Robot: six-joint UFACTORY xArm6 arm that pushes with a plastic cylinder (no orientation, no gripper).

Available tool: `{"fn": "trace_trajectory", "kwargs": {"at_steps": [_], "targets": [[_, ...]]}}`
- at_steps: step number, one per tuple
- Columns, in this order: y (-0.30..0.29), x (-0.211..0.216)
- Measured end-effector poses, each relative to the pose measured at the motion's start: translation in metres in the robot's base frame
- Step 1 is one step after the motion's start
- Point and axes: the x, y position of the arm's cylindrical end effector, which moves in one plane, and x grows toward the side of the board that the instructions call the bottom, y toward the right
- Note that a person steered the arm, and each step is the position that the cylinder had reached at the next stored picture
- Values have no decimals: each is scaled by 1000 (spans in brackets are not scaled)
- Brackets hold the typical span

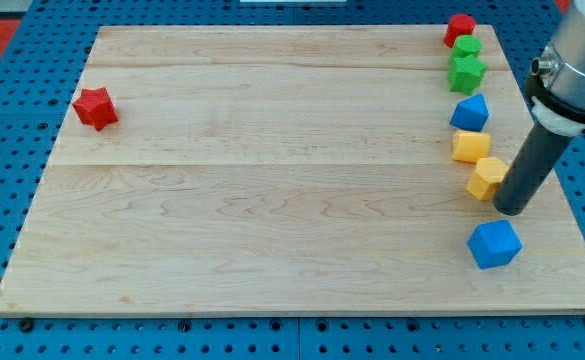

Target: Move the blue cube closer to the yellow hexagon

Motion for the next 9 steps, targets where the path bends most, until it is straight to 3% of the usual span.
{"fn": "trace_trajectory", "kwargs": {"at_steps": [1, 2, 3, 5, 7, 9], "targets": [[39, 4], [71, 81], [15, 110], [-79, 88], [-28, 56], [-46, 24]]}}
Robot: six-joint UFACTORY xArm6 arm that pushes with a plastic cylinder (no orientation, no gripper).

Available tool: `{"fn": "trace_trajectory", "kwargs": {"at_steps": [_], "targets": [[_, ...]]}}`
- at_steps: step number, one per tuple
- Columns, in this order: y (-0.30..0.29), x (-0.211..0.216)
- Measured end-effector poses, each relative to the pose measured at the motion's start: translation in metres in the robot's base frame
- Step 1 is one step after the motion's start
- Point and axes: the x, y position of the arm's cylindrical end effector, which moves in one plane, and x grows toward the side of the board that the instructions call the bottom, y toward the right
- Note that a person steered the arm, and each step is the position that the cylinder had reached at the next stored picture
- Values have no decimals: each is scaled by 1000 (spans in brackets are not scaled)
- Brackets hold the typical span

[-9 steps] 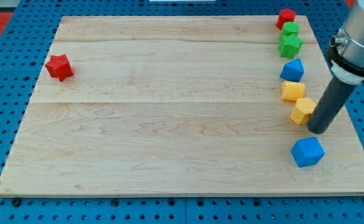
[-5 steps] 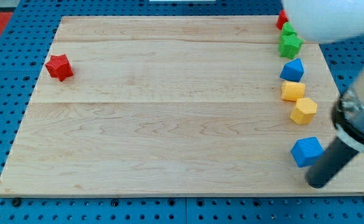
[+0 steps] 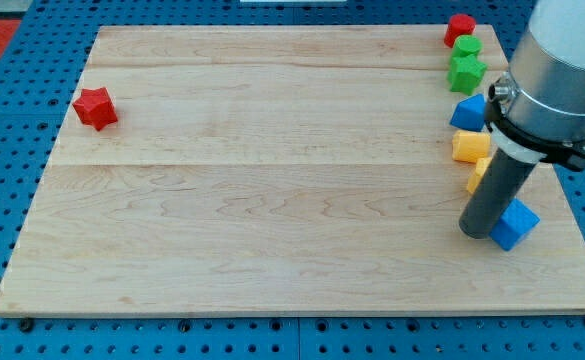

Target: Move the blue cube closer to the yellow hexagon

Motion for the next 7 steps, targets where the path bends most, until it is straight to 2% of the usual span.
{"fn": "trace_trajectory", "kwargs": {"at_steps": [2, 3, 4, 5, 7], "targets": [[23, -4], [3, -16], [-15, 59], [76, 77], [101, 28]]}}
